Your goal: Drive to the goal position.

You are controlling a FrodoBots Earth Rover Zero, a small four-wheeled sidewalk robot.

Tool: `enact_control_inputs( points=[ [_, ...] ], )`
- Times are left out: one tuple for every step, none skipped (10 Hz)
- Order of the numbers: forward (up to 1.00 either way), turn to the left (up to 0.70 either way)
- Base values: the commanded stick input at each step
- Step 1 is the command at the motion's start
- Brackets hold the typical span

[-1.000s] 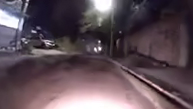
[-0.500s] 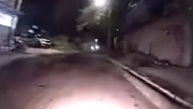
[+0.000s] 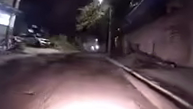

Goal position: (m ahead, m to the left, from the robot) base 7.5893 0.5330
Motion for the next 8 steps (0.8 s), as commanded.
enact_control_inputs(
  points=[
    [0.7,0.0],
    [0.7,0.0],
    [0.7,0.0],
    [0.7,0.0],
    [0.7,0.0],
    [0.7,0.0],
    [0.7,0.0],
    [0.7,-0.23]
  ],
)
